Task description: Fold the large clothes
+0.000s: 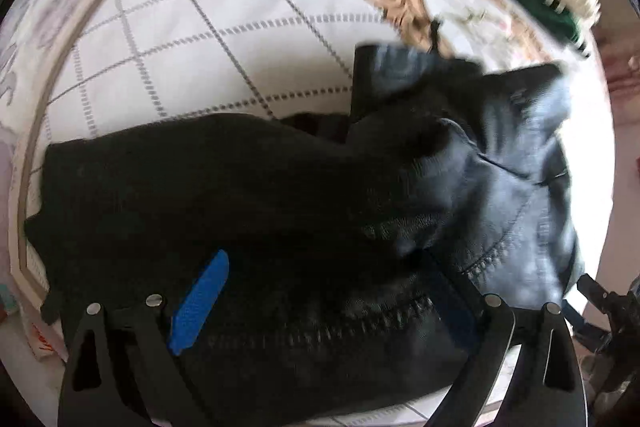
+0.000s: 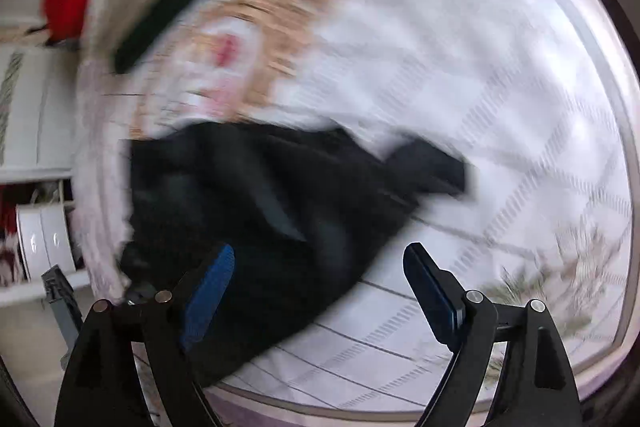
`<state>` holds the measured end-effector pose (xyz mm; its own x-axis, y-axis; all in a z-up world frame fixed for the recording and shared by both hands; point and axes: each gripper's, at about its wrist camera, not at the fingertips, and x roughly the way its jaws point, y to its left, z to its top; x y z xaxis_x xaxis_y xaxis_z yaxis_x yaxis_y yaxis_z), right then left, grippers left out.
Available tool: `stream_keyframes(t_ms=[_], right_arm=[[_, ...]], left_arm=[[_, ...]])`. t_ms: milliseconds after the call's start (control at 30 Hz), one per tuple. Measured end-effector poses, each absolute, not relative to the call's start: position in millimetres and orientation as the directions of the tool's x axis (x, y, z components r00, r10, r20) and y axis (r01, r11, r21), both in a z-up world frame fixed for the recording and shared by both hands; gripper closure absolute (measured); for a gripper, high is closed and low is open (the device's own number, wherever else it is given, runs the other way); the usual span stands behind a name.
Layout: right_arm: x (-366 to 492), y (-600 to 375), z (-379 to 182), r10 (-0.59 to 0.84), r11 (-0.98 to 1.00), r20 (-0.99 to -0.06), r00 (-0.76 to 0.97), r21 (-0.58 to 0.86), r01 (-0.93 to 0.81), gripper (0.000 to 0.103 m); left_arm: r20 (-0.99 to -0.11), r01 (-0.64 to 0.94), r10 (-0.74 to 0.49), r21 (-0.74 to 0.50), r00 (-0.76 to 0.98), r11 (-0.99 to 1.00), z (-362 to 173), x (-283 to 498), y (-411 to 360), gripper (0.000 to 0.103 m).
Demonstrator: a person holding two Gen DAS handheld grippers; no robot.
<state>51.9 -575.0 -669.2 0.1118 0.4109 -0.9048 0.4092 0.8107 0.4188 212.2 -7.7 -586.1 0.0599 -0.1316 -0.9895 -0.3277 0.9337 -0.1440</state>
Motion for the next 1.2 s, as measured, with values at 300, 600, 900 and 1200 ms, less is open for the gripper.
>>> stream_keyframes(t_ms=[300, 600, 900, 1200], right_arm=[[42, -596, -733, 0.621, 0.596, -0.725, 0.298, 0.684, 0.42, 0.0], [31, -584, -734, 0.745, 0.481, -0.591, 0.31, 0.797, 0.364, 0.008], [89, -562, -741, 0.853, 0.245, -0.337, 0.399, 0.933, 0.264, 0.01], [112, -544, -743, 0.76, 0.465, -0.558, 0.333, 0.825, 0.321, 0.081]], left_arm=[[-0.989, -0.288, -0.139, -0.15, 0.06, 0.946, -592, 226, -6, 0.002], [-0.989, -0.279, -0.143, -0.149, 0.044, 0.949, -600, 248, -5, 0.001], [-0.984, -0.314, -0.168, -0.179, 0.065, 0.932, -610, 259, 7, 0.001], [-0.987, -0.312, -0.147, -0.161, 0.07, 0.936, -610, 268, 8, 0.0]])
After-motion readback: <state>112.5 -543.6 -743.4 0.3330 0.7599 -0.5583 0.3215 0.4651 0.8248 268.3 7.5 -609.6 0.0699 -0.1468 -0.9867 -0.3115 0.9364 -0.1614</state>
